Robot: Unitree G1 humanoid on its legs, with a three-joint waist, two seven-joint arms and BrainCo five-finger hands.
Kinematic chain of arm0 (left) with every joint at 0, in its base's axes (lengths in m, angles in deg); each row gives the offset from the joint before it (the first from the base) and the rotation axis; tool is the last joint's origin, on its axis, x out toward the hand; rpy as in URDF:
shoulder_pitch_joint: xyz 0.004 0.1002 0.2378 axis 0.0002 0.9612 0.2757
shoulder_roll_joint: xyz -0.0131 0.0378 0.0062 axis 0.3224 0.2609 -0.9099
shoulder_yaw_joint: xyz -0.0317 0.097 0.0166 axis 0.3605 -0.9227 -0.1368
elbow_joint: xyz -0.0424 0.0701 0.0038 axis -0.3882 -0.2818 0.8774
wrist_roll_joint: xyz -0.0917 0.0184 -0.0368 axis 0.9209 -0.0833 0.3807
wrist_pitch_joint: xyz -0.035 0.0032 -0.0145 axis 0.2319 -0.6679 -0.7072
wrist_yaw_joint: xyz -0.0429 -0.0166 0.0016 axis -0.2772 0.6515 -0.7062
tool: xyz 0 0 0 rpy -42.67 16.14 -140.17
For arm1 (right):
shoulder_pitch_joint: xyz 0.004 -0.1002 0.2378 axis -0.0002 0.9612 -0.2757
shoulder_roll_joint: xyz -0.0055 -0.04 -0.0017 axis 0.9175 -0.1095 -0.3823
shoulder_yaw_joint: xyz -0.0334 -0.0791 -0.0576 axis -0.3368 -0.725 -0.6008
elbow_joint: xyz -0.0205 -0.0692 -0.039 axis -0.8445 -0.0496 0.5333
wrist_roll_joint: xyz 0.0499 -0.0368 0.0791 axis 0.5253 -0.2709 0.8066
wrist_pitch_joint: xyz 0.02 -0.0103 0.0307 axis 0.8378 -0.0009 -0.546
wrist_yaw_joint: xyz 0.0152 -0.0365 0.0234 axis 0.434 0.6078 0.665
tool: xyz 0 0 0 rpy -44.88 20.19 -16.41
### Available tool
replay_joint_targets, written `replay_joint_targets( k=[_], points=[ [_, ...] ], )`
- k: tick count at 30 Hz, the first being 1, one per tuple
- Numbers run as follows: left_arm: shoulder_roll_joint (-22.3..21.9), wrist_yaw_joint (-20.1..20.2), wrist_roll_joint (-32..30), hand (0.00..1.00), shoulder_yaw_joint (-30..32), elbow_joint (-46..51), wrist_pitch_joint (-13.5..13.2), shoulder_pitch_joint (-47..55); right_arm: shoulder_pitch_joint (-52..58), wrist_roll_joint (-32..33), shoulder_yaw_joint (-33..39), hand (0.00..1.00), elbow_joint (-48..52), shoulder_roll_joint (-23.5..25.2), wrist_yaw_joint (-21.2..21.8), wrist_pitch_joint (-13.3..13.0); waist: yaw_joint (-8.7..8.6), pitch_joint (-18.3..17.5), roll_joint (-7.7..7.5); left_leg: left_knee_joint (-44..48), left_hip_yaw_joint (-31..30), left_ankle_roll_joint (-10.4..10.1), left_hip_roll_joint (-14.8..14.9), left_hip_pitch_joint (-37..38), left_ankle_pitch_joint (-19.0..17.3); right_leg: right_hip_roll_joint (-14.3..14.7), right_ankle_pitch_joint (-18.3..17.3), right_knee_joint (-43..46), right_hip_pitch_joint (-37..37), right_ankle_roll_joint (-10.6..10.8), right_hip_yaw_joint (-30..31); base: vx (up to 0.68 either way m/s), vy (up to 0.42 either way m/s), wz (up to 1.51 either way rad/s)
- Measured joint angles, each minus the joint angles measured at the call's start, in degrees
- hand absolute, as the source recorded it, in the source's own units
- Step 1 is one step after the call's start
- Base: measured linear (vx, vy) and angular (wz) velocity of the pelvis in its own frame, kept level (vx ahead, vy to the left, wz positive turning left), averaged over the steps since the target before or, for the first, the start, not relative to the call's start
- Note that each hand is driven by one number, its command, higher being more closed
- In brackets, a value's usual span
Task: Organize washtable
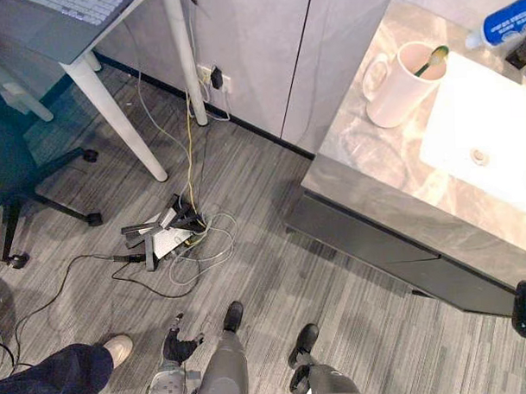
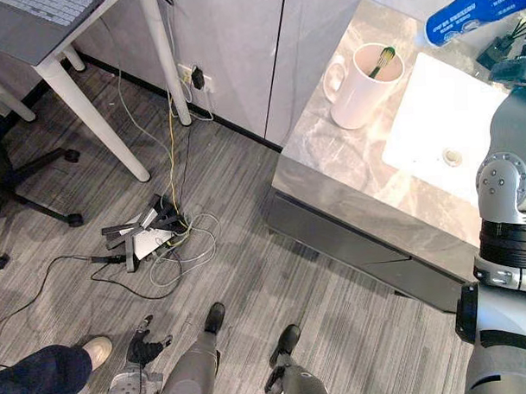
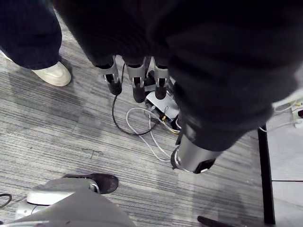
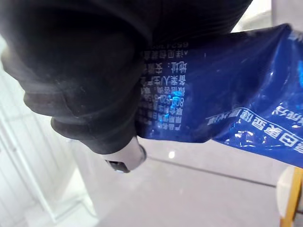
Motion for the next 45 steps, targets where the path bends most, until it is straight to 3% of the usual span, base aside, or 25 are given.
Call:
replay_joint_targets(
  k=[15,20,35,36,41,45],
  points=[
    [0.2,-0.1,1.6,0.00,-0.1,1.2,-0.5,-0.1,-5.0,-0.9,-2.9,1.00,-5.0,0.0,-0.3,0.3,0.00,4.1,0.03,0.1,-0.2,-0.1,-0.1,-3.4,0.6,0.1,1.9,-0.6,-3.3,0.4,-0.1,0.00,0.005,-0.01],
    [0.1,-0.2,3.1,0.00,-0.7,2.9,-0.8,-0.1,-7.1,-0.9,-4.2,1.00,-6.8,0.0,-1.3,1.0,1.24,5.3,0.11,0.1,-0.3,-0.1,-0.1,-3.7,0.6,0.1,2.4,-1.1,-3.2,0.7,-0.3,0.00,0.002,0.01],
    [0.1,-0.4,3.5,0.00,-0.8,2.9,-0.9,-0.1,-7.9,-1.0,-4.5,1.00,-7.3,-0.1,-0.9,2.7,1.20,5.4,0.20,0.1,-1.6,-0.1,-0.2,-4.4,0.6,0.2,2.4,-1.1,-3.2,0.7,-1.8,0.01,0.009,0.04],
    [0.1,-0.4,3.5,0.00,-0.8,2.9,-0.9,-0.1,-7.9,-1.0,-5.0,0.00,-8.1,-0.4,-0.8,2.8,1.20,5.4,0.19,0.1,-1.6,-0.1,-0.2,-4.4,0.6,0.2,2.4,-1.1,-3.2,0.7,-1.8,0.00,0.000,0.00],
    [0.2,-0.4,3.5,0.00,-0.7,2.8,-0.9,-0.1,-7.8,-0.9,-10.3,0.00,-12.5,-6.0,3.3,5.5,1.00,5.6,-0.07,0.1,-1.7,-0.1,-0.2,-4.4,0.6,0.2,2.4,-1.1,-3.2,0.7,-1.7,0.00,0.000,0.00],
    [0.7,-0.1,3.5,0.00,-0.6,2.7,-0.9,-0.1,-7.8,-0.9,-12.8,0.00,-13.9,-9.4,6.4,5.6,0.15,6.0,-0.76,0.1,-1.7,-0.1,-0.3,-4.3,0.7,0.2,2.4,-1.1,-3.2,0.7,-1.6,0.00,0.000,0.00]
  ],
)
